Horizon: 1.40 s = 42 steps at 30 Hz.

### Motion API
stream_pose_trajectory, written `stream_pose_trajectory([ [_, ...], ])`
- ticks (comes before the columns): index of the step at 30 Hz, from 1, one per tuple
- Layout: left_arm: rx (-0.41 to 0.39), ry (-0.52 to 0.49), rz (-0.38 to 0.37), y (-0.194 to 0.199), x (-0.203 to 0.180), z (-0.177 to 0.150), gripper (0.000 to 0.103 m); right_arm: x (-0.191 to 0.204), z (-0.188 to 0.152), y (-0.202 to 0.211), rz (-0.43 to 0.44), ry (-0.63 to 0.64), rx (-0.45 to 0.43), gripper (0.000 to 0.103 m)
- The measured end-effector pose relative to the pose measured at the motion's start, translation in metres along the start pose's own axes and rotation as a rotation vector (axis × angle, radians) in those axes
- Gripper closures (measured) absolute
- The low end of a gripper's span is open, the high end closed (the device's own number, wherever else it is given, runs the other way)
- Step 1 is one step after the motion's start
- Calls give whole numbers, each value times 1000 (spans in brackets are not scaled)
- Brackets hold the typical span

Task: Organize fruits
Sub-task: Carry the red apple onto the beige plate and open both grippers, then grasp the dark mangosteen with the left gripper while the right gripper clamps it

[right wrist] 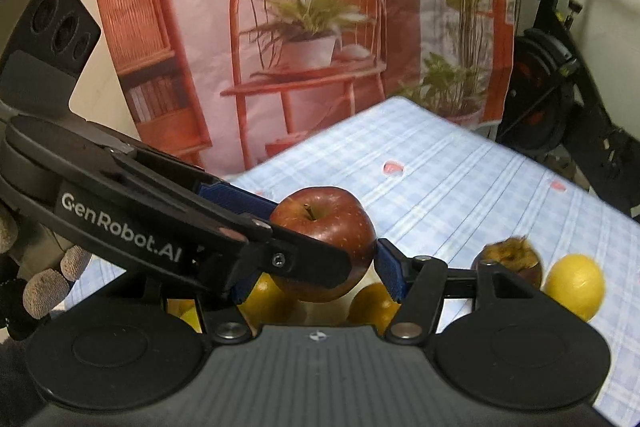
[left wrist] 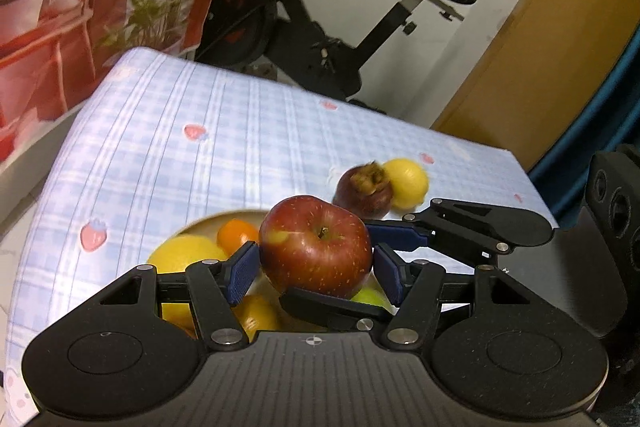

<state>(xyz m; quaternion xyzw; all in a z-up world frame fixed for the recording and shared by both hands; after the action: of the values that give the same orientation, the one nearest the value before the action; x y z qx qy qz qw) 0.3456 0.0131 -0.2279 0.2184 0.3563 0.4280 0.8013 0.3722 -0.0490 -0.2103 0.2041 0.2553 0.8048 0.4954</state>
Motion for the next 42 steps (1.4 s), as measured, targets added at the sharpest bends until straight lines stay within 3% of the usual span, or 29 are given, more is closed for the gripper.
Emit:
stream_pose_trajectory([
  [9,26,10,-11,-1,9,-14,38,4,-22,-16,-5,24,58,40],
  [22,-53,-12,53,14,9,0,37,0,-22,0,-20,65,50,39],
  [33,-118,-97,44,2,-37,35,37,-63,-18,42,-138,34,-15,39],
  [42,-94,-170,47,-31,-58,50,37,-103,-18,51,-208,44,-43,39],
])
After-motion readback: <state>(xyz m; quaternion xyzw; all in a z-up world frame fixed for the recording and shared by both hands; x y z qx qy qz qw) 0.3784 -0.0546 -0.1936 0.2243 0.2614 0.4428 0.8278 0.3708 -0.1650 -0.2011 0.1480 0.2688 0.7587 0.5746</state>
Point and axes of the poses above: each gripper's, at about its wrist camera, not at the fingertips, and y roughly against the way its jaws point, x to its left, z to its top, the point moved 10 cm from there along -y, roughly the way its jaws point, and after that the axes turned 4 degrees about -z, right-handed, at the moved point
